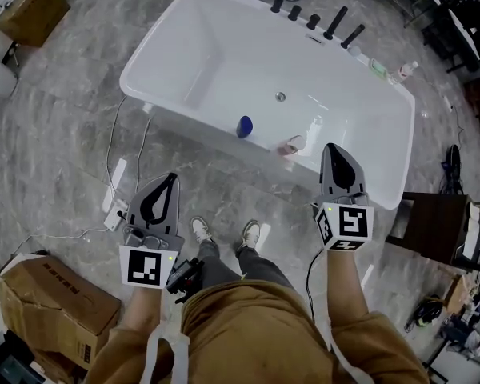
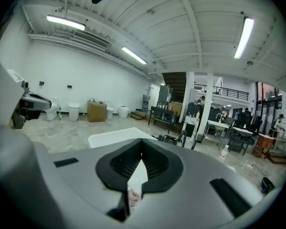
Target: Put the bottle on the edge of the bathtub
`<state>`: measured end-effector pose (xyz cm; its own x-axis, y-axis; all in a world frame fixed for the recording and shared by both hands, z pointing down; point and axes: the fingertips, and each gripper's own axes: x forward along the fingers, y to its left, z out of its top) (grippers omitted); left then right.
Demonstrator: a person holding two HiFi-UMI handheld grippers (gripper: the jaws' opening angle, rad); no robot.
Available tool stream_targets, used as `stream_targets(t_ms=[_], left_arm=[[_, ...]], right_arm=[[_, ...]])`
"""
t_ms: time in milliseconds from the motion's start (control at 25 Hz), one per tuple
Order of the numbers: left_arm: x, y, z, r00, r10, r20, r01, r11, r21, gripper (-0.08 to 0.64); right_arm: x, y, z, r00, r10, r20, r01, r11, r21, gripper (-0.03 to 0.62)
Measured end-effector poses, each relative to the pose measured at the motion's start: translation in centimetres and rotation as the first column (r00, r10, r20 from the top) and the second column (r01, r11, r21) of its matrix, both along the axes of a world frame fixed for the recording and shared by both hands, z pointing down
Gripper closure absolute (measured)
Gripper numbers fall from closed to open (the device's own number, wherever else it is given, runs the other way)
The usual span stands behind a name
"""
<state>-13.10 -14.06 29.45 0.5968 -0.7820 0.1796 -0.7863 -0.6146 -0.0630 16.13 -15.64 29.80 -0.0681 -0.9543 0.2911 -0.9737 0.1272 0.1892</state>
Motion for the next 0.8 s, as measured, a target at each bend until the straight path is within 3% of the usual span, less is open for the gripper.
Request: stream_targets(t_ms=[400,800], left_arm=[[-0.8,-0.2,-4.9,0.999,-0.014,-0.03,0.016,0.996,0.082,0.554],[-1.8,0.7,-9.4,0.998,-0.022,-0.052,0.029,0.99,0.142,0.554]], right_arm=[[0.4,0.7,-9.1,1.0,-0.014,0.008,0.012,0.988,0.154,0.588],[0.1,5.0,-14.3,0.998,-0.046,0.046,0.034,0.974,0.226,0.588]])
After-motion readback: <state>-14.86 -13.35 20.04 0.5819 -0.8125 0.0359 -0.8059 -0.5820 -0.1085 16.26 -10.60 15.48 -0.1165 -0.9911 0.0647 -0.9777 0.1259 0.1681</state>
